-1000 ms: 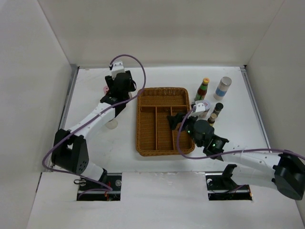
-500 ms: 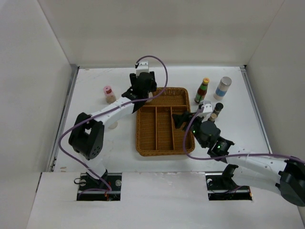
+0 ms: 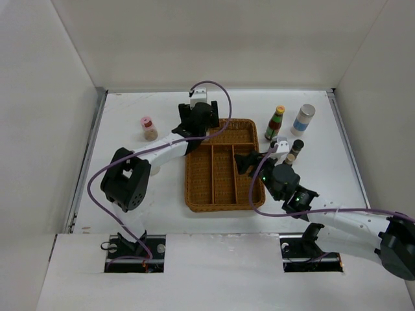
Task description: Organize the condiment bottles
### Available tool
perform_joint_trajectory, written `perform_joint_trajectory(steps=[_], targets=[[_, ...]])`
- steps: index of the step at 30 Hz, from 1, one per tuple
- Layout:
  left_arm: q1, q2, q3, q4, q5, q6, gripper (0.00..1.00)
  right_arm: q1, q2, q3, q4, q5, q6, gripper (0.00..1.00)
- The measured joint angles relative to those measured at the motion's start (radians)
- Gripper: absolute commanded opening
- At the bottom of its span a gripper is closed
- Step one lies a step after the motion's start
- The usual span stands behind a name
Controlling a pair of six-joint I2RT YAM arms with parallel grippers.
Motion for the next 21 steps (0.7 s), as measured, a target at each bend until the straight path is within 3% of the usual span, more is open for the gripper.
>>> perform_joint_trajectory(steps=[5, 11, 15, 21], targets=[[-0.005, -0.138, -0.105, 0.01, -0.018, 0.001, 0.89, 0.0, 0.0, 0.0, 0.0, 0.0, 0.001, 0.76], [0.035, -0.522, -0.289, -0.019, -0.104, -0.012, 0.87, -0.003, 0.001, 0.0, 0.0, 0.0, 0.001, 0.77], [0.086, -0.735, -0.364, -0.163, -0.171, -0.068, 0.86, -0.006, 0.011, 0.0, 0.0, -0.001, 0.004, 0.78], [0.195, -0.844, -0.487, -0.403, -0.134, -0.169, 0.86, -0.006, 0.041, 0.0, -0.002, -0.006, 0.007, 0.78]])
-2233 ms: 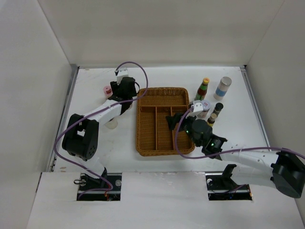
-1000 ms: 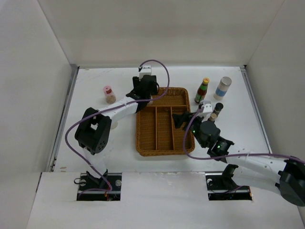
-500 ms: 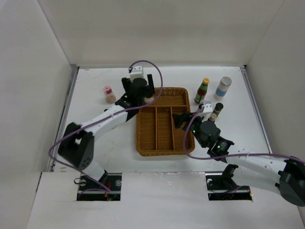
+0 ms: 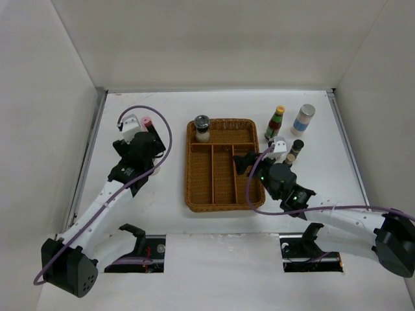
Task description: Organize the condiment bottles
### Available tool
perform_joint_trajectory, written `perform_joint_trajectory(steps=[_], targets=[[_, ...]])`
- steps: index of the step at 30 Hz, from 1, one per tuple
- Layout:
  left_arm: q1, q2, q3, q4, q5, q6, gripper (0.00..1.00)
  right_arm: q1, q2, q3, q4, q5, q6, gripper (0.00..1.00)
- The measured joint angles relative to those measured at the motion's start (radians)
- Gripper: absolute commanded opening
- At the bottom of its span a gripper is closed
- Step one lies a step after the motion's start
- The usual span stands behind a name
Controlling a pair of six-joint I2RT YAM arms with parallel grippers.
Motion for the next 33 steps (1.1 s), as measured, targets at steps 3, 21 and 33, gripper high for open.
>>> perform_joint_trajectory(steps=[3, 21, 33], targets=[[0.034, 0.014, -0.055, -0.06, 0.036, -0.03, 0.87, 0.0, 0.0, 0.0, 0.001, 0.0, 0.001, 0.79], [0.1, 0.209, -0.126, 0.071, 0.102, -0.06, 0.49, 0.0, -0.001, 0.0, -0.004, -0.008, 0.001, 0.79], [-0.086, 0.055, -0.021, 0.013, 0.09, -0.031, 0.38, 0.0, 0.005, 0.0, -0.006, -0.007, 0.001, 0.79]])
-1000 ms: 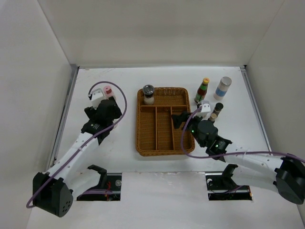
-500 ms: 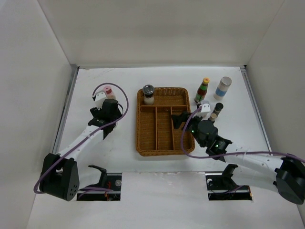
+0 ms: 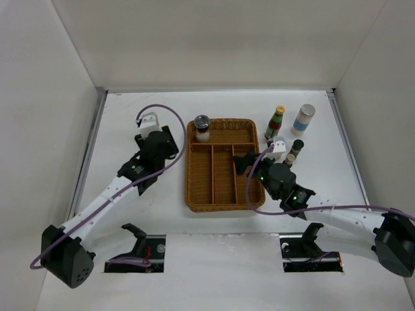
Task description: Organize the condiment bottles
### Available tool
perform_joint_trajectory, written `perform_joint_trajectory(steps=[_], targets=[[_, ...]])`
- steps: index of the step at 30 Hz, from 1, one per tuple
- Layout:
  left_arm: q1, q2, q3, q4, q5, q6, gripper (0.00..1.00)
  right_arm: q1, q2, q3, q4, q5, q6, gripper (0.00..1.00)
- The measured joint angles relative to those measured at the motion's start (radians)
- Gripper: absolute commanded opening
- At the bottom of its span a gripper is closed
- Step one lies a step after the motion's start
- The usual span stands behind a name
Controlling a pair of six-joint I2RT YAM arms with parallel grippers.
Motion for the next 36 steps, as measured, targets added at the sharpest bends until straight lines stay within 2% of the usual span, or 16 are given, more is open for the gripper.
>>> perform_joint_trajectory(steps=[6, 9, 13, 19, 26, 29, 33, 36], targets=[[-0.229, 0.14, 0.16, 0.089, 0.0, 0.011, 0.39, -0.005, -0.001, 0.0, 0.0, 0.0, 0.0, 0.79], [-0.278, 0.232, 0.175, 0.125, 0.014, 0.017, 0.39, -0.005, -0.003, 0.0, 0.0, 0.0, 0.0, 0.78], [-0.286, 0.328, 0.174, 0.127, 0.016, 0.021, 0.39, -0.006, -0.006, 0.0, 0.0, 0.0, 0.0, 0.79], [-0.286, 0.38, 0.164, 0.172, 0.018, 0.023, 0.4, -0.006, -0.014, 0.0, 0.001, 0.001, 0.0, 0.79], [-0.268, 0.475, 0.151, 0.226, 0.03, 0.027, 0.49, -0.006, -0.013, 0.0, 0.0, 0.001, 0.0, 0.79], [-0.266, 0.491, 0.151, 0.233, 0.024, 0.028, 0.55, -0.006, -0.014, 0.0, 0.0, 0.001, 0.0, 0.79], [-0.271, 0.488, 0.151, 0.237, 0.016, 0.029, 0.83, -0.009, -0.014, 0.0, -0.001, 0.001, 0.0, 0.79], [-0.275, 0.459, 0.151, 0.241, 0.012, 0.029, 0.89, -0.012, -0.014, 0.0, 0.0, 0.001, 0.0, 0.8]])
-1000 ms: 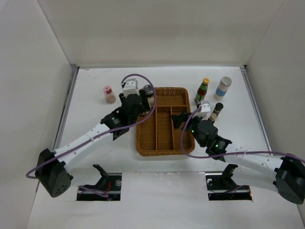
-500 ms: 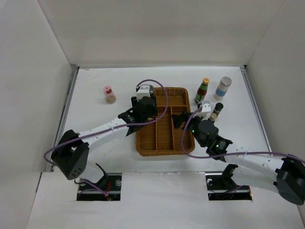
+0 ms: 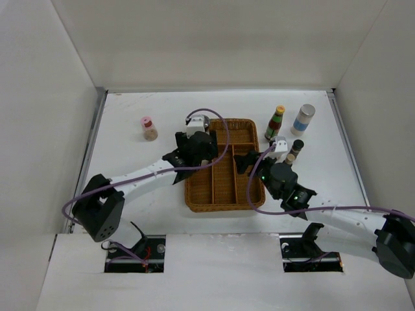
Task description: Organize the condiment bottles
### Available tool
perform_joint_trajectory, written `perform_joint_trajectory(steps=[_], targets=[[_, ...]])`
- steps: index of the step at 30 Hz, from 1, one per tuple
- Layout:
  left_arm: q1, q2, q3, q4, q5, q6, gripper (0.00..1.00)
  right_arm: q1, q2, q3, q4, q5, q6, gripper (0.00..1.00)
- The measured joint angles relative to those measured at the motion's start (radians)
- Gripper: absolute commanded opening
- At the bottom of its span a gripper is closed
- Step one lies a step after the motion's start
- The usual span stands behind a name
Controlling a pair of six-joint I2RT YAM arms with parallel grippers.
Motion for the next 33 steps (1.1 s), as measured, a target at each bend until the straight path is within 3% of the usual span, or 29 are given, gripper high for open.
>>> perform_joint_trajectory(steps=[6, 11, 17, 27, 30, 33], targets=[[0.034, -0.18, 0.0, 0.023, -0.008, 0.008, 0.88, -0.001, 0.0, 0.0, 0.0, 0.0, 0.0, 0.8], [0.208, -0.239, 0.018, 0.052, -0.015, 0.009, 0.88, -0.001, 0.0, 0.0, 0.0, 0.0, 0.0, 0.8], [0.437, -0.037, 0.116, 0.042, -0.016, 0.002, 0.86, -0.001, 0.01, 0.0, -0.001, 0.0, 0.001, 0.8], [0.591, 0.269, 0.272, -0.01, 0.025, 0.003, 0.81, -0.001, 0.024, 0.0, -0.002, 0.001, 0.004, 0.8], [0.614, 0.297, 0.288, -0.019, 0.034, 0.003, 0.76, -0.001, 0.026, 0.0, 0.0, 0.0, 0.004, 0.8], [0.626, 0.318, 0.304, -0.02, 0.045, 0.003, 0.61, -0.001, 0.028, 0.0, -0.001, 0.001, 0.004, 0.8]])
